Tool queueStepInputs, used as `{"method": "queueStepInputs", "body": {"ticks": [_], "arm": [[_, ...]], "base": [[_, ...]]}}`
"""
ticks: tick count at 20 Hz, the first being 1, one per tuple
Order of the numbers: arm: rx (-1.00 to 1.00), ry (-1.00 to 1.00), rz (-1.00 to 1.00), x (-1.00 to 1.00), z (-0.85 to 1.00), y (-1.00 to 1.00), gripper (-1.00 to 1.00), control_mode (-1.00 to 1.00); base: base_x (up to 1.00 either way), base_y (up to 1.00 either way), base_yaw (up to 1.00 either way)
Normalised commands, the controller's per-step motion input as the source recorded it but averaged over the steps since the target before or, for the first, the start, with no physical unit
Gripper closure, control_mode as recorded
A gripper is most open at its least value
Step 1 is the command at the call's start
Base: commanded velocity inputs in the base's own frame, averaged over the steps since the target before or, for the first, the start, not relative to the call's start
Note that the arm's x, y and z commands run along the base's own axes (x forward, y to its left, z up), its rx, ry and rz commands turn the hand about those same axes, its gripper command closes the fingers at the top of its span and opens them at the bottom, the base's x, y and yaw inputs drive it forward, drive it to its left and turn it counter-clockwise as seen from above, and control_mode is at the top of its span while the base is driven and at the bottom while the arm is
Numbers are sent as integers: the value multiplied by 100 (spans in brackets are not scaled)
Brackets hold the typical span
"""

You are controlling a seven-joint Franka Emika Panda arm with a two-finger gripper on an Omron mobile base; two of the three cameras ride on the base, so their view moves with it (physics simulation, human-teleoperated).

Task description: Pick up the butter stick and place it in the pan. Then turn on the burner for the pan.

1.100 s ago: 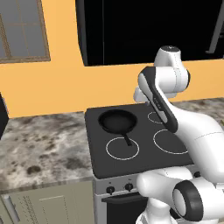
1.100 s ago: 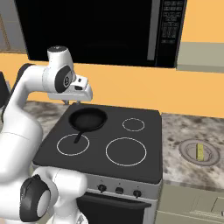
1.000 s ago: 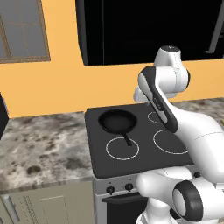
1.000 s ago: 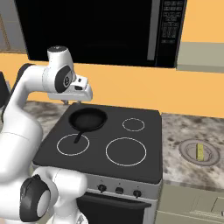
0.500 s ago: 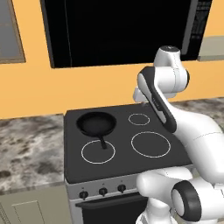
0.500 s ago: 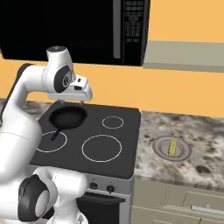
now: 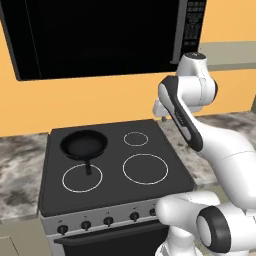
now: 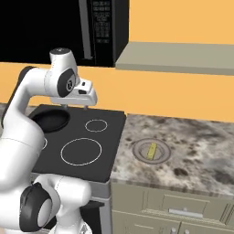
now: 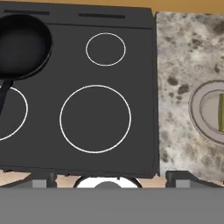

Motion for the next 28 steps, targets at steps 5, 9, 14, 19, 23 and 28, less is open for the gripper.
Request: {"method": "queueStepInputs", "body": {"ticks": [5,9,14,19,23,28], "arm": [[0,0,0,0,0,0,-100,100],[0,0,0,0,0,0,-100,100],[0,0,0,0,0,0,-100,100],[0,0,0,0,0,0,-100,100],[5,1,-1,0,-21,-60,-100,-100],[6,4,0,-3,-26,-92,-100,-100]], "base": [[15,-25,0],[29,-2,0],[0,0,0],[0,-1,-1],[0,0,0],[0,0,0]]}}
